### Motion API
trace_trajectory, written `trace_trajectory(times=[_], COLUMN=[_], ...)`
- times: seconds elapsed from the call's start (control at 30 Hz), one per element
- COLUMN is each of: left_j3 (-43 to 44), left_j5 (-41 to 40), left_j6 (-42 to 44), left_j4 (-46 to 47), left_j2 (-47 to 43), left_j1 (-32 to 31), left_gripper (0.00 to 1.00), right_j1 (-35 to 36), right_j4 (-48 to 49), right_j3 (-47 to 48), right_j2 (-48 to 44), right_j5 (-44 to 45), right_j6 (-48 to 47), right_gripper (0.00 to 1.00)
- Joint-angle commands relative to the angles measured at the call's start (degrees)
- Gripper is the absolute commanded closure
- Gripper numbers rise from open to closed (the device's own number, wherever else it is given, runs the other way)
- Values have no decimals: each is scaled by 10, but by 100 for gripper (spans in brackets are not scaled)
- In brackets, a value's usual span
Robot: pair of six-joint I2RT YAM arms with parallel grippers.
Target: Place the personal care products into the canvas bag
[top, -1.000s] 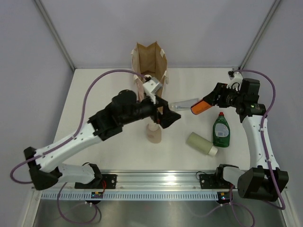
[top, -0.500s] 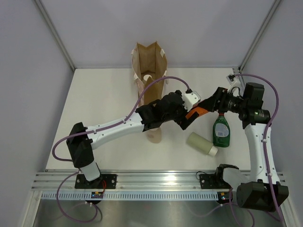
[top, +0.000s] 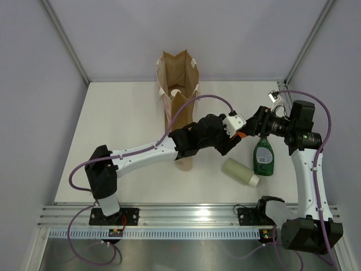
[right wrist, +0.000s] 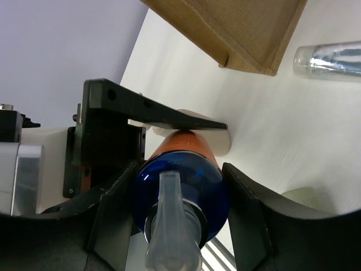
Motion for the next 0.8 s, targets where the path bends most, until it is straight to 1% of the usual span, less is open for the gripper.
trace_trajectory(times=[0.0, 0.03, 0.13, 0.17, 0.2, 0.27, 0.3, 0.37, 0.4, 0.43, 0.53, 0.63, 0.7, 0.77], left_j3=[1, 1, 7, 7, 3, -4, -14, -25, -32, -43, -62, -87, -101, -111], left_j5=[0, 3, 6, 4, 0, 1, 5, 33, 41, 49, 67, 72, 73, 76], left_j6=[-8, -7, -9, -11, -15, -16, -16, -19, -23, -24, -32, -32, -54, -59], left_j4=[59, 58, 51, 48, 47, 47, 46, 46, 46, 44, 41, 47, 51, 55], left_j2=[7, 9, 10, 7, 6, -9, -15, -30, -36, -40, -57, -76, -91, -102], left_j1=[3, 3, 3, 3, 4, 4, 4, 5, 6, 6, 10, 13, 16, 17], left_gripper=[37, 52, 80, 96, 100, 100, 100, 100, 100, 100, 100, 100, 100, 100], right_j1=[0, 0, 0, 0, 0, 0, 0, 0, 0, 0, 0, -1, -1, -4], right_j4=[20, 20, 23, 21, 17, 11, 6, 2, -1, 0, 1, 12, 18, 16], right_j3=[5, 4, 2, 3, 4, 4, 4, 4, 2, 2, 6, 14, 19, 24], right_j2=[-15, -16, -15, -16, -17, -20, -22, -24, -23, -23, -24, -26, -31, -35], right_j5=[-69, -69, -68, -62, -55, -33, -22, -19, -18, -18, -28, -32, -11, 19], right_j6=[33, 34, 33, 22, 15, -15, -25, -59, -66, -73, -98, -114, -114, -119], right_gripper=[100, 100, 100, 97, 92, 81, 60, 39, 22, 15, 1, 0, 1, 0])
